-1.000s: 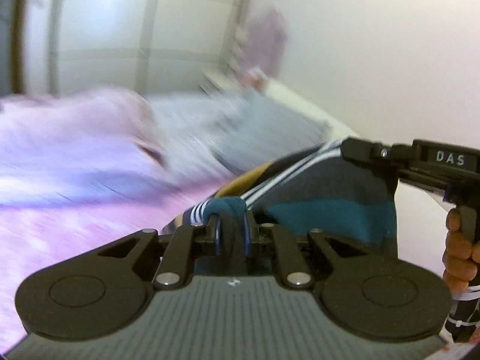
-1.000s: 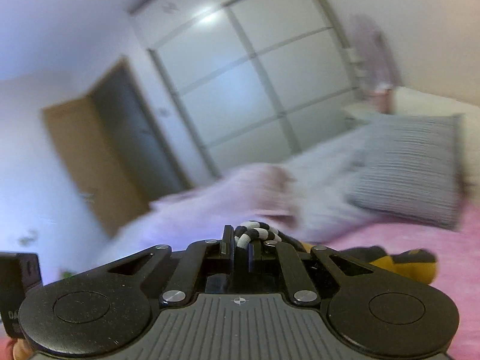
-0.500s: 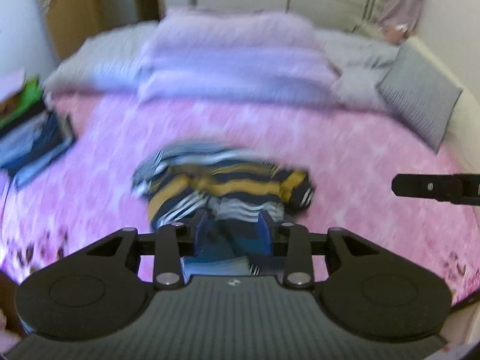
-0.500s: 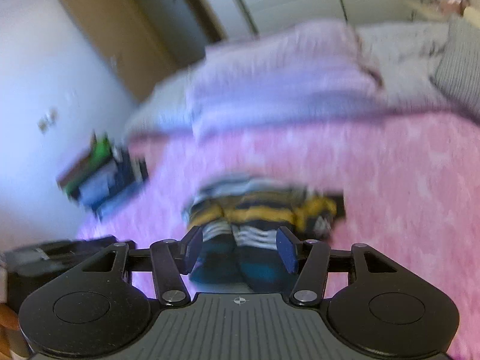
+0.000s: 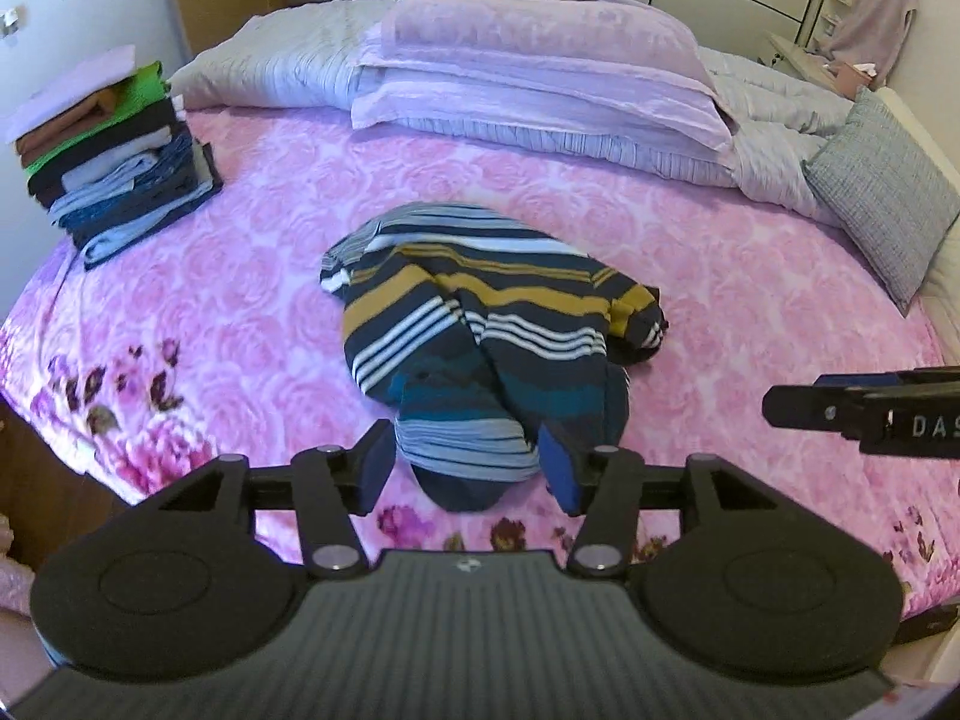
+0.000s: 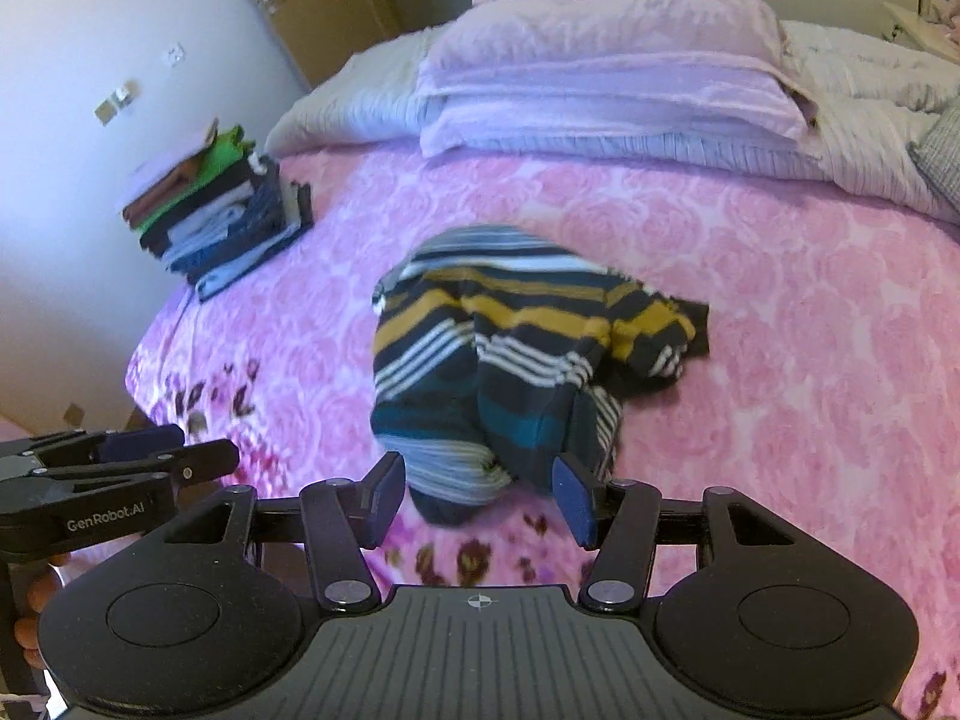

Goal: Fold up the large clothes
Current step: 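Lower the sweater onto the bed and open both grippers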

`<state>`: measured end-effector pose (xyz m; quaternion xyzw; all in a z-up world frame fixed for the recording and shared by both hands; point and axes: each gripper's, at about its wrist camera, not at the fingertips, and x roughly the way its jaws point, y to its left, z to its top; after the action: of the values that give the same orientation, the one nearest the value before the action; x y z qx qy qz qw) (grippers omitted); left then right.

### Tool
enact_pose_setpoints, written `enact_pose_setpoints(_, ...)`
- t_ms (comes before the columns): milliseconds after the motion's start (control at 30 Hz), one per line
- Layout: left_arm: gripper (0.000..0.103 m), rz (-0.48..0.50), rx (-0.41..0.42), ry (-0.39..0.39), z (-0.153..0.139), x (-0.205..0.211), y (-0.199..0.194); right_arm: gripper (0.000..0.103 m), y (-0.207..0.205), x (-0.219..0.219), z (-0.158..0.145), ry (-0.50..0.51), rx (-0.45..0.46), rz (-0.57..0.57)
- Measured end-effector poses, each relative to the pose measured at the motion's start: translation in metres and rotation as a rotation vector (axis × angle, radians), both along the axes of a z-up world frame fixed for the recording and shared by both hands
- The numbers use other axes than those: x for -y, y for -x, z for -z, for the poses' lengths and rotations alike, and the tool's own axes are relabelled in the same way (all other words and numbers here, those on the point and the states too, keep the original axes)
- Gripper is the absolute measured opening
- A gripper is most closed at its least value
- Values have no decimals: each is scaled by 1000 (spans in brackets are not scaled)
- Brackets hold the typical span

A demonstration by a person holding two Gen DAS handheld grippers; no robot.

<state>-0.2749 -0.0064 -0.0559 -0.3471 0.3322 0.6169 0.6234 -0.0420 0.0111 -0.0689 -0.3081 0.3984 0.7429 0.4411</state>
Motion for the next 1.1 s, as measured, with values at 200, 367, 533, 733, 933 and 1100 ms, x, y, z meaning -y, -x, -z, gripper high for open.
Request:
enact_pose_setpoints(200, 57, -33, -20, 23, 6, 31, -28, 52, -24, 24, 8, 21, -1, -31)
enact_pose_setpoints(367, 58, -36, -26, 31, 9, 50, -46, 52, -39, 38, 16, 43, 5, -46)
enact_pose_setpoints(533, 62, -44, -27, 15, 7, 56, -53, 52, -46, 40, 13, 30, 13, -59)
enact_pose_setpoints(733, 66, -47, -29, 28, 10, 48, -47, 52, -36, 31, 15, 33, 28, -76)
enact_pose_setpoints(933, 66, -9, -29, 48, 18, 25, -29, 52, -19, 14, 24, 56, 44, -53)
enact_pose_setpoints(1100, 66, 43, -26, 62, 24, -2, -3, 52, 0, -6, 31, 71, 51, 12)
